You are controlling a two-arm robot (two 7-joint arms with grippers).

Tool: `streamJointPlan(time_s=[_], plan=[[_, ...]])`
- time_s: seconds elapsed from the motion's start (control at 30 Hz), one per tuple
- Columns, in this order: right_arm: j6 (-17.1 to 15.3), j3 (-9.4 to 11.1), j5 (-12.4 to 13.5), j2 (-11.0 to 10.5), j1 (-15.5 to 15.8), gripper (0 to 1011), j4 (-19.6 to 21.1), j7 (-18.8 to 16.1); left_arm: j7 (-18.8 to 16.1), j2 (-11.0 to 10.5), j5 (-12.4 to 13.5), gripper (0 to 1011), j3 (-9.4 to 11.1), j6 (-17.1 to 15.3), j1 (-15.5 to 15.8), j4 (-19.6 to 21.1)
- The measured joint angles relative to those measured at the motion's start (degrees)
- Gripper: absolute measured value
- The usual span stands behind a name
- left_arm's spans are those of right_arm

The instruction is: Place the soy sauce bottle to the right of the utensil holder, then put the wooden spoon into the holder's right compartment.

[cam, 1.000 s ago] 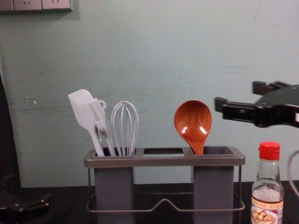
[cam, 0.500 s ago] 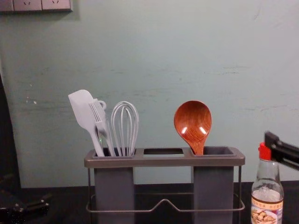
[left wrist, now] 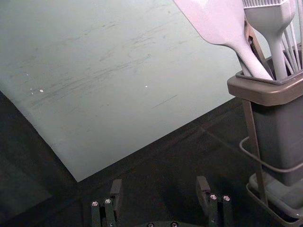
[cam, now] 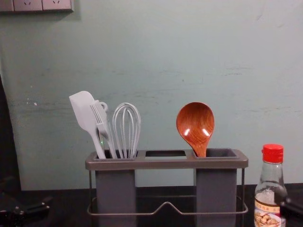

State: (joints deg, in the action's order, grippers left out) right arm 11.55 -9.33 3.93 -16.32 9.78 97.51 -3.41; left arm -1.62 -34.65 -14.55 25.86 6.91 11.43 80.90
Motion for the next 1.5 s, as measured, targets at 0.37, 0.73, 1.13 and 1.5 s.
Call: streamJointPlan(time_s=[0.37, 0.73, 1.13, 1.5], plan=[[-5.0, 0.4, 0.6, 1.5, -1.7, 1003, -3.1, -2.9, 0.0, 0.0, 0.0, 1012, 0.0, 0.0, 0.0, 0.0], [-5.0, 0.4, -0.6, 1.6, -1.9, 1002, -3.5, -3.5, 0.0, 0.0, 0.0, 1012, 0.0, 0.0, 0.0, 0.0], [-5.0, 0.4, -0.5, 1.5, -1.8, 1003, -3.3, -3.4, 0.0, 0.0, 0.0, 1012, 0.0, 0.0, 0.0, 0.0], [-4.9, 0.4, -0.4, 1.5, -1.7, 1003, -3.3, -3.3, 0.0, 0.0, 0.0, 1012, 0.0, 0.0, 0.0, 0.0]])
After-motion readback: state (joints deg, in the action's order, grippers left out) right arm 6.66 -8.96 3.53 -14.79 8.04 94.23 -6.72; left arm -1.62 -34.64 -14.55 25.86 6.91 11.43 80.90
